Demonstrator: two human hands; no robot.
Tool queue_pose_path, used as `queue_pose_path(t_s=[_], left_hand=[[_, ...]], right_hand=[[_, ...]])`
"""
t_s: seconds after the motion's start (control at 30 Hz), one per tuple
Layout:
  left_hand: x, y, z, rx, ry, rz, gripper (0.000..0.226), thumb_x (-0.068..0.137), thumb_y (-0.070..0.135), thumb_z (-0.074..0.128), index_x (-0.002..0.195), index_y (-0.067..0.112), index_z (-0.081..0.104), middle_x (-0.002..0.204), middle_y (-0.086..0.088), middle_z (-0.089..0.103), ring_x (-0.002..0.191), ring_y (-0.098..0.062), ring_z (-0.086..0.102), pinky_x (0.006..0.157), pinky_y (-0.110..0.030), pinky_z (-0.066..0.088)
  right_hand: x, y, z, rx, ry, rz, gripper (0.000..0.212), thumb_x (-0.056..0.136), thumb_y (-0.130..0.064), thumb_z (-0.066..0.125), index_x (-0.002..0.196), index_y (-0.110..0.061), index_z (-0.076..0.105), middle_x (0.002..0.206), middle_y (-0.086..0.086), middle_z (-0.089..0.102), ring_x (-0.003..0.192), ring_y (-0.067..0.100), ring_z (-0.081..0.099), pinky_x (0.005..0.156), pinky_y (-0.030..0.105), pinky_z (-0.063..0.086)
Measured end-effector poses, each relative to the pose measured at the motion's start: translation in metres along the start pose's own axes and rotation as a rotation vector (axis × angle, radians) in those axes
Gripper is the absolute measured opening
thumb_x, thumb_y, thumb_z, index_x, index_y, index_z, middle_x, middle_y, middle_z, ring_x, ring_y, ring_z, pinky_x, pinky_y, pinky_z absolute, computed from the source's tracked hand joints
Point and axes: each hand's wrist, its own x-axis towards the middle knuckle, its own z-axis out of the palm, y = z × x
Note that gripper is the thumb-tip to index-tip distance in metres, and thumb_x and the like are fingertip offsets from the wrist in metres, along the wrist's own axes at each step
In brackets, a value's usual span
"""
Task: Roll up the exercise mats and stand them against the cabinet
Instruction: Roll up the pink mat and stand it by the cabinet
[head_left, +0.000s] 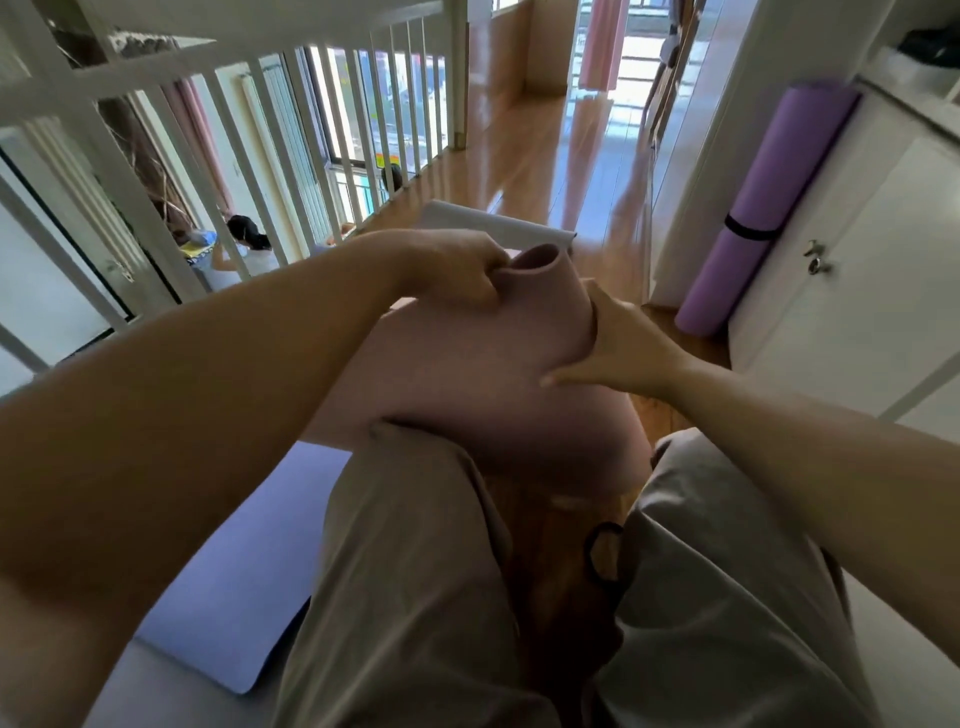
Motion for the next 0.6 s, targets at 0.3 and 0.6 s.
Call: queue_pose_path(t_s=[0.3,0.6], left_hand=[[-0.019,-0.036,-0.024,-0.077,0.132,0.063,0.019,0.092,0.006,0.056,0.099,0.023,0.063,0.090,0.005,0.064,0.081,-0.009,0.059,0.069,-0.023,0.044],[-0.038,-0.100,0.004,0.514,0.577,0.374,0.025,0.084,0.008,0.059,0.109,0.012,0.058,0.102,-0.014,0.061,0.084,-0.032,0.064,0.068,-0.045,0.054]], right_hand=[[-0.001,0.014,0.002,-0.248,-0.010,0.225,0.017,0.082,-0.016,0.069,0.087,-0.023,0.054,0.087,-0.003,0.058,0.092,0.026,0.060,0.066,0.026,0.042],[0.051,-0.050,-0.074,-1.084,0.486,-0.424,0.008,0.080,0.000,0.057,0.087,-0.002,0.059,0.083,0.019,0.060,0.077,0.040,0.056,0.072,0.047,0.044]])
